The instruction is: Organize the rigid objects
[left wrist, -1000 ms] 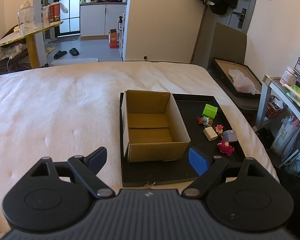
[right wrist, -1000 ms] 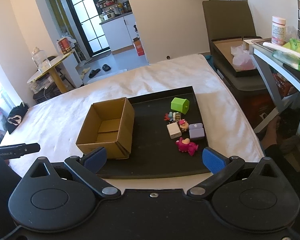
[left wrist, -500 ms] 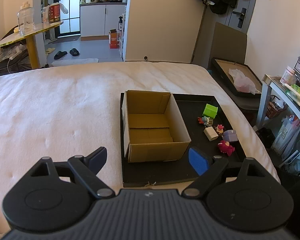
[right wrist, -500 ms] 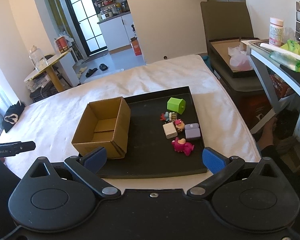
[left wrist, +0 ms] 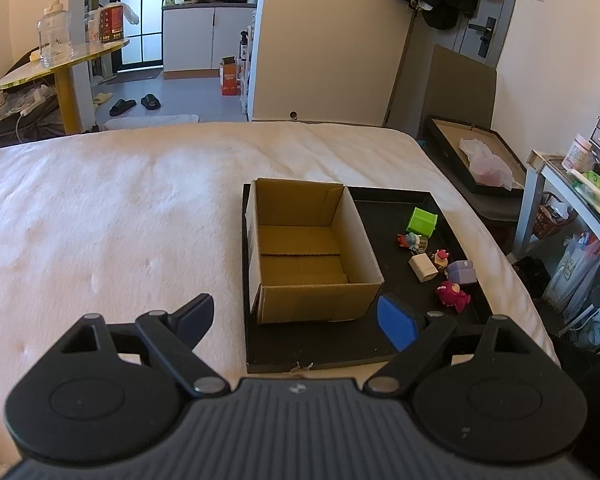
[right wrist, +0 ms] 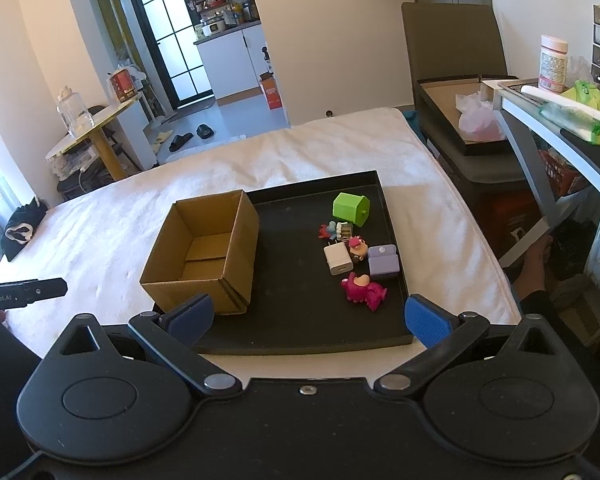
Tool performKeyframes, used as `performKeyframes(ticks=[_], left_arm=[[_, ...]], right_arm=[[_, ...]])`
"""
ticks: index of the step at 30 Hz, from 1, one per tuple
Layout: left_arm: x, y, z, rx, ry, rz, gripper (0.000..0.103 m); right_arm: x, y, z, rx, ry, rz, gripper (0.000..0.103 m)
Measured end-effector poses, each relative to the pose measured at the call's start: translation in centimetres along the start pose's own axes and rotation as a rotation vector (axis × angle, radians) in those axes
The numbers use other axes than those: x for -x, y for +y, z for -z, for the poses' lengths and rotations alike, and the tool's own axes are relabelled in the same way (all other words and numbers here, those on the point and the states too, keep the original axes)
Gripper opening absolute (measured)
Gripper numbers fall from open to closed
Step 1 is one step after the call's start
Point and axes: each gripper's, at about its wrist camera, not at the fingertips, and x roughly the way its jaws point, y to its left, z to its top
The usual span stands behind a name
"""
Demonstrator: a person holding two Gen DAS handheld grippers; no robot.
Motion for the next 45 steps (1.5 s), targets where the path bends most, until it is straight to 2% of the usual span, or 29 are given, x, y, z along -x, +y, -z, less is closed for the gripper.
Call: performKeyframes(ticks=[18, 36, 39, 45], left_arm=[[-1.8, 0.1, -0.6, -0.004, 0.013, -0.013, 0.088], [-7.5, 0.5, -2.0, 0.031, 0.068, -0.040, 0.088], [-8.5, 0.4, -1.8, 0.021, 0.061, -0.059, 0.088], [-11.7, 0.7, -0.6, 0.075, 0.097, -0.081, 0.088]], right_arm=[[-1.8, 0.6, -0.5, 0.016, 0.029, -0.006, 0.103], [-6.4, -0.5, -1.8, -0.009, 0.077, 0.040, 0.103], [-7.2, -1.1, -1.8, -0.028, 0.089, 0.047, 0.103], [-9.1, -2.4, -1.6, -0.031, 0.121, 0.073, 0.103]])
